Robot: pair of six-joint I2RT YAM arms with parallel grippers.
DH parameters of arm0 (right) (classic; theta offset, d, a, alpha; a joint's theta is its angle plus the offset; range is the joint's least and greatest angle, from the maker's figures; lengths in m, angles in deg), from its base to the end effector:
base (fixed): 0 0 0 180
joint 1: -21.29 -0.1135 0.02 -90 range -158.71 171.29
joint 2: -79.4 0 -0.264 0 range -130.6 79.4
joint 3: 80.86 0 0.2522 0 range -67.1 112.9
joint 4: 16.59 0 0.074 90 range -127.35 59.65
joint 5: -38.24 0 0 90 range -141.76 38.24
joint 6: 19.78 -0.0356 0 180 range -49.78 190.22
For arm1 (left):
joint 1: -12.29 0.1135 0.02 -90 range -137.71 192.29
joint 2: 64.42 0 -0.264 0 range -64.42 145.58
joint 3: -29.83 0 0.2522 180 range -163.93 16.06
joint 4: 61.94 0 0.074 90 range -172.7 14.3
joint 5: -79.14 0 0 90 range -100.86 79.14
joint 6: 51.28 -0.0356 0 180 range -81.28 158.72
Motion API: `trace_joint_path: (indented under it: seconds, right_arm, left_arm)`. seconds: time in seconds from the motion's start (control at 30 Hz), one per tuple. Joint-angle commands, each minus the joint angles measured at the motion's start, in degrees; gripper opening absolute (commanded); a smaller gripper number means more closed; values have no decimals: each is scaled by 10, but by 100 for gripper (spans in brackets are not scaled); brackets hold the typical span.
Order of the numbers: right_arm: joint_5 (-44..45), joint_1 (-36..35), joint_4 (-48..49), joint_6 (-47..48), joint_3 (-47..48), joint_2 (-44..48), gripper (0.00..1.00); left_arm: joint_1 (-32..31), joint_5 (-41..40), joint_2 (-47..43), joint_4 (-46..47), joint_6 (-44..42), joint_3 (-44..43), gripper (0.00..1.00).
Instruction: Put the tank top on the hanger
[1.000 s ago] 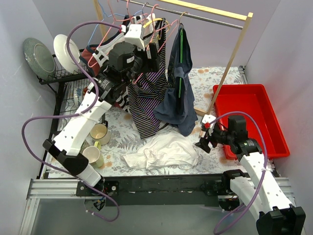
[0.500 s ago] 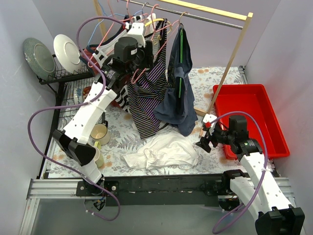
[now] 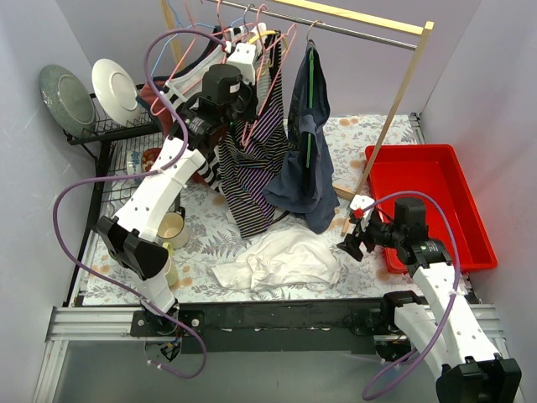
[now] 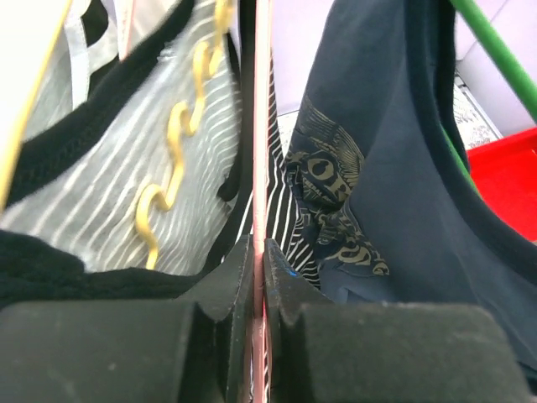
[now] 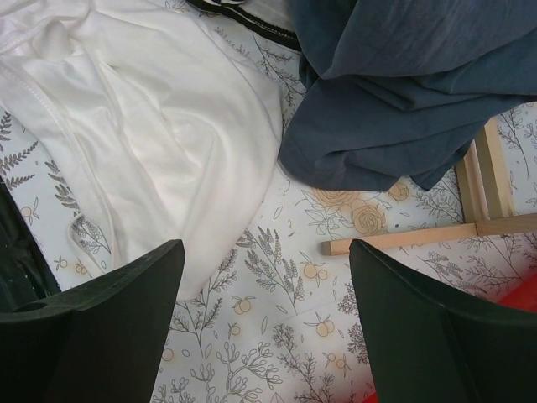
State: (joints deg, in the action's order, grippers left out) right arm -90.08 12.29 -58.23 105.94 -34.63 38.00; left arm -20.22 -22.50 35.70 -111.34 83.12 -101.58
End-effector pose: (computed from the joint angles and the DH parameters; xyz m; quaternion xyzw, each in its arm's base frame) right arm 0.1495 0.0460 0.2482 -0.4572 0.7253 0.1878 0.4793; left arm 0.3289 -0.2011 0.4705 -0.1426 0.7949 -0.2989 0.5084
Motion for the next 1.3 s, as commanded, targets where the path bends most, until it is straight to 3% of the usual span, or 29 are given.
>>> trace_joint_path:
  seconds: [0.0, 0.27, 0.5, 0.9, 1.1, 1.27]
  right_arm:
    - [-13, 6, 15, -7, 17, 7, 88]
    - [-15, 11, 14, -7, 17, 9, 88]
    - [-17, 13, 13, -7, 17, 8, 87]
    - [-18, 14, 14, -7, 18, 7, 87]
    - [-18, 17, 14, -8, 18, 8, 88]
    - [-18, 18, 14, -8, 18, 6, 88]
  left_arm:
    - [3, 34, -24, 25, -23, -22, 0]
    - [3, 63, -89, 103, -20, 24, 0]
    - [3, 74, -117, 94, -10, 37, 0]
    - [3, 95, -168, 126, -3, 155, 0]
    - [3, 87, -222, 299, 9, 305, 0]
    - [3, 75, -225, 412, 11, 351, 0]
